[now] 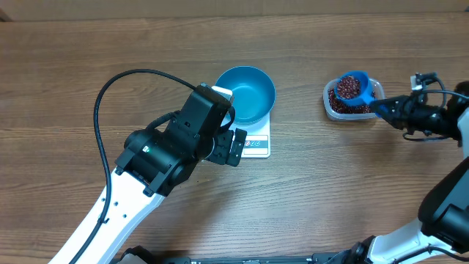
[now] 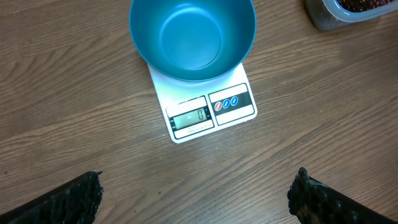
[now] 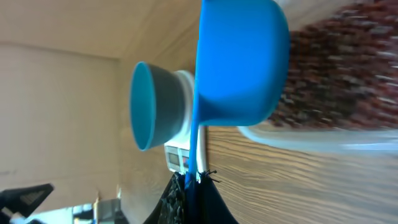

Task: Scoop item into bowl and weigh 150g on scale
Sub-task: 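Scoop beans and lift the filled scoop out of the tub, then carry the filled scoop left over the teal bowl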

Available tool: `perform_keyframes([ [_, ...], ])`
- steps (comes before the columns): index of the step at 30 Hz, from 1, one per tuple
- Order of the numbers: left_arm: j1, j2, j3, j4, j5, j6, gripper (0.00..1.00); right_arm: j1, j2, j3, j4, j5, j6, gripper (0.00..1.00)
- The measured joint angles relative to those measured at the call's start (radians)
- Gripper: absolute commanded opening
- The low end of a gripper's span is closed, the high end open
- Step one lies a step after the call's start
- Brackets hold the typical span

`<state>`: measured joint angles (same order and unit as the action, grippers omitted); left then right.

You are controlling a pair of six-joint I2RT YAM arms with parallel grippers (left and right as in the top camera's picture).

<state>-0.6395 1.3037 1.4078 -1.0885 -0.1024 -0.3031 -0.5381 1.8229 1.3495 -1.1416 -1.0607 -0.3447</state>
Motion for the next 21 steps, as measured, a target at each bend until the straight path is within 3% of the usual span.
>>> perform_keyframes([
  [11,0.000,0.000,0.000,0.000,0.000,0.000,1.00,0.223,0.000,0.000,0.049,-0.246,-0.028,0.04],
  [21,0.000,0.000,0.000,0.000,0.000,0.000,1.00,0.488,0.000,0.000,0.173,-0.244,0.005,0.04],
])
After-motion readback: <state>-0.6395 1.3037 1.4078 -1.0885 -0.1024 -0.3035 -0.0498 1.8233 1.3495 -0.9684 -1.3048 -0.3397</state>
